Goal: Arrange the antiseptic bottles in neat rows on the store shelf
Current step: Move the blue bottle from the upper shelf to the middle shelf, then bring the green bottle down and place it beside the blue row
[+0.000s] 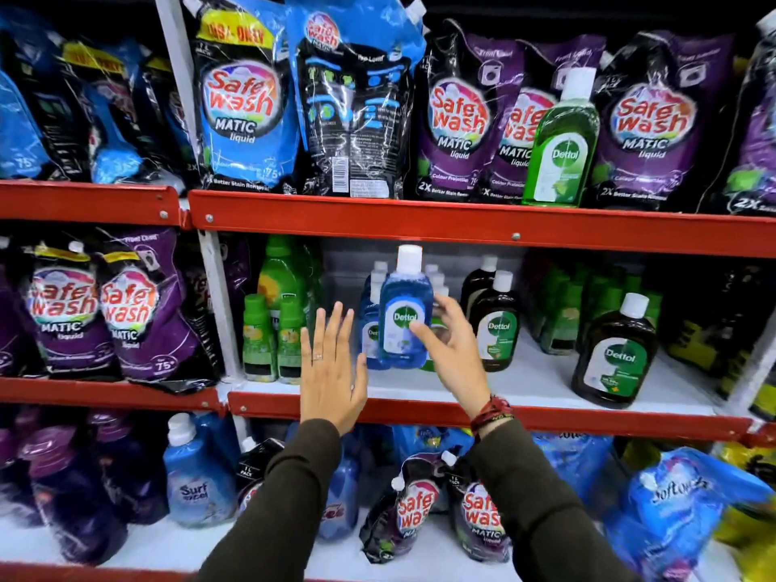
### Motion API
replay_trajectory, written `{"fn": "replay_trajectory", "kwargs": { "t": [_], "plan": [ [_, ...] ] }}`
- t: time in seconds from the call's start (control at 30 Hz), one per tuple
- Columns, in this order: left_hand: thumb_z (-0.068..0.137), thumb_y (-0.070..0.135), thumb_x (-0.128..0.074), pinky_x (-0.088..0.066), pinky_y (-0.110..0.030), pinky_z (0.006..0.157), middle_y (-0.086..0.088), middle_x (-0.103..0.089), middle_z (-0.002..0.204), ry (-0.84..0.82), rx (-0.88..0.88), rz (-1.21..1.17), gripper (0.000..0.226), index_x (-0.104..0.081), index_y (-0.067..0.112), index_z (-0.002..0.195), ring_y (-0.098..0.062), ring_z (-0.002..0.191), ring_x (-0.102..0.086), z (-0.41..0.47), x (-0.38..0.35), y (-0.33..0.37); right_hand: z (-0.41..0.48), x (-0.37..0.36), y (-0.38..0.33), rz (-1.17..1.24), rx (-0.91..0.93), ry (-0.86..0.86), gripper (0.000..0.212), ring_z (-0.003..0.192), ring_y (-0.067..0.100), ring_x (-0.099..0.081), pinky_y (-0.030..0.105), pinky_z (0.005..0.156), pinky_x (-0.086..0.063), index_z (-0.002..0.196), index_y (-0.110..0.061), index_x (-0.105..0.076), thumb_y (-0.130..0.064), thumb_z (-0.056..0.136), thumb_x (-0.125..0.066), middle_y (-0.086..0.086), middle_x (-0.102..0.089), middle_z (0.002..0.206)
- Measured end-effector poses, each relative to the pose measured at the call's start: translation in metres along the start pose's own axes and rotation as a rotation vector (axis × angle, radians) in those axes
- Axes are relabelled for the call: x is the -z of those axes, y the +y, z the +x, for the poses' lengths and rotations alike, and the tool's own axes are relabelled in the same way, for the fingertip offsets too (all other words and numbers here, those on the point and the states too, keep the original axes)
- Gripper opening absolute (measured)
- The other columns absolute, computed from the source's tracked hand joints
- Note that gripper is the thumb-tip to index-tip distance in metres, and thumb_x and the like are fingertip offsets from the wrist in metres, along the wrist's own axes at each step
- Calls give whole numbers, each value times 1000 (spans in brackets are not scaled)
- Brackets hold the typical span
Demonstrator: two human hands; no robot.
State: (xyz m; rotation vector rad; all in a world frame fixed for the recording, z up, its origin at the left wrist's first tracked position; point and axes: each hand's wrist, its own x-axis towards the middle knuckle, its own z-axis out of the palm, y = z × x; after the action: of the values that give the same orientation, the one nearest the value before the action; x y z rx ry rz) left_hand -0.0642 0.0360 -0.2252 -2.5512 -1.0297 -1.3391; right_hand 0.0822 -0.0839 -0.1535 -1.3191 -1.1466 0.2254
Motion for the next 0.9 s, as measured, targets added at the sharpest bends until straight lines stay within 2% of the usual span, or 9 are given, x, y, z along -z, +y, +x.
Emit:
{"fn": "replay_trajectory", "kwargs": {
  "t": [0.13,0.2,0.23,0.33,0.43,0.6,0.77,0.83,0.9],
  "plan": [
    [93,33,-34,-3,-50,127,-8,-12,171,-131,41,39,74,-15,12,161,-27,159,-4,-24,-26,-16,-4,-23,35,-35,-65,-9,39,114,25,-65,32,96,-53,127,-30,-49,-11,96,-64,-18,-59,122],
    [96,42,-32,-2,-46,127,-11,-19,170,-170,61,50,72,-23,10,160,-29,158,-12,-29,-36,-22,-3,-34,50,-29,-99,-15,40,116,27,-65,35,99,-54,128,-25,-48,-9,96,-64,-15,-59,121],
    [98,47,-31,0,-43,127,-11,-22,169,-181,76,50,72,-25,10,159,-29,157,-15,-31,-40,-23,-2,-39,56,-16,-119,-23,42,116,22,-65,33,100,-55,132,-21,-47,-8,96,-64,-11,-58,123],
    [99,58,-29,0,-41,127,-12,-28,167,-193,95,65,76,-29,9,158,-28,157,-16,-32,-46,-26,1,-47,67,-18,-187,-38,46,112,3,-59,9,88,-52,140,-7,-43,-4,97,-61,-5,-54,125],
    [99,59,-29,1,-41,128,-12,-27,167,-172,84,81,77,-27,9,158,-28,157,-15,-33,-50,-27,7,-53,76,-26,-188,-50,40,114,12,-60,10,87,-52,132,-13,-44,-3,97,-61,0,-57,124],
    [99,61,-27,-10,-46,127,-9,-19,169,-178,98,77,79,-22,10,160,-27,158,-10,-35,-53,-29,10,-57,84,-48,-187,-55,43,106,-6,-58,1,84,-46,136,-4,-45,-2,96,-61,1,-57,124],
    [100,60,-27,-10,-46,126,-8,-17,169,-180,94,89,79,-21,9,160,-27,158,-12,-35,-54,-28,11,-55,91,-23,-179,-85,41,100,-25,-58,10,92,-54,134,-14,-44,-5,98,-60,-7,-59,122],
    [100,60,-26,-8,-45,127,-9,-18,169,-180,93,107,79,-21,9,160,-27,157,-13,-35,-53,-28,8,-54,89,-32,-184,-78,44,104,-19,-60,16,99,-53,139,-11,-44,-9,99,-60,-2,-60,127],
    [100,62,-22,-4,-43,127,-10,-21,169,-175,98,118,79,-22,9,160,-28,157,-15,-35,-51,-26,1,-51,87,-71,-155,-29,43,117,-2,-60,24,104,-53,140,-15,-46,-20,100,-60,-2,-59,134]
  ]
}}
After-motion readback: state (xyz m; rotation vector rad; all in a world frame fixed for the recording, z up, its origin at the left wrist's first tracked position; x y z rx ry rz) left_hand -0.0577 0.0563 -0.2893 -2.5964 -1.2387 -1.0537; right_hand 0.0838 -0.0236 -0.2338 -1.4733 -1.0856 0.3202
